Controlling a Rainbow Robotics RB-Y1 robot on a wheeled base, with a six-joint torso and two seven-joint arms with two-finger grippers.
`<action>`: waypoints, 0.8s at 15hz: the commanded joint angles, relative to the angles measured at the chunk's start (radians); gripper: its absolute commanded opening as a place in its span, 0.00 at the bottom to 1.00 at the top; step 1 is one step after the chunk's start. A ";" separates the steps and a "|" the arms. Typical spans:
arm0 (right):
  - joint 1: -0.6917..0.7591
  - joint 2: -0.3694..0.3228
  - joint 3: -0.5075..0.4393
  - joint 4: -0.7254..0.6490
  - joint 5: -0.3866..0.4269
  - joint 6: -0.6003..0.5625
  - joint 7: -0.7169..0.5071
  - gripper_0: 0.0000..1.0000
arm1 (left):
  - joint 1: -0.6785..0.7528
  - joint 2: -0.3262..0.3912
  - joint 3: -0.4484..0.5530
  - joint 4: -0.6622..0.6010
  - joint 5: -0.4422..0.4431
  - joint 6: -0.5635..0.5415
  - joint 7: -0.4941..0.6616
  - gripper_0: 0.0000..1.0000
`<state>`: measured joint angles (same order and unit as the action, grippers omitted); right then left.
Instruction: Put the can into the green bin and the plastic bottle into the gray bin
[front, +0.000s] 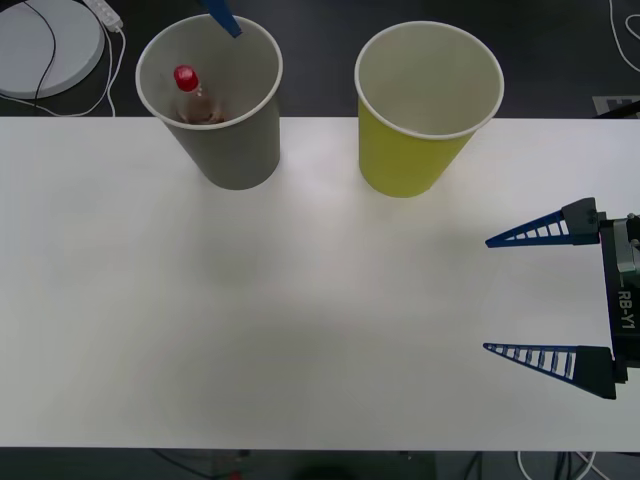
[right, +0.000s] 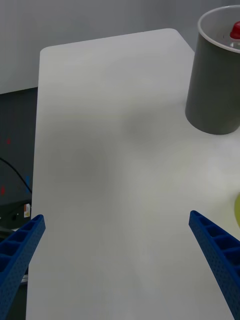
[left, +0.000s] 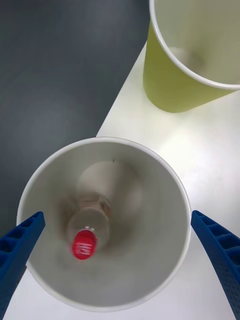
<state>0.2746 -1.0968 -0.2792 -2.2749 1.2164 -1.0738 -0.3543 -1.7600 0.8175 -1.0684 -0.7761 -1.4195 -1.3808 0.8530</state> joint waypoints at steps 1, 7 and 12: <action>0.000 0.000 0.000 0.000 0.000 0.000 0.000 1.00 | 0.036 0.043 -0.001 -0.060 0.037 0.022 -0.006 1.00; 0.000 0.000 0.000 0.000 0.000 0.000 0.000 1.00 | 0.105 0.173 0.001 -0.233 0.103 0.037 -0.014 1.00; 0.000 0.000 0.000 0.000 0.000 0.000 0.000 1.00 | 0.175 0.310 -0.001 -0.423 0.157 0.092 0.008 1.00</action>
<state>0.2746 -1.0968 -0.2792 -2.2749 1.2164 -1.0738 -0.3543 -1.5958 1.1082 -1.0691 -1.1708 -1.2727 -1.2975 0.8580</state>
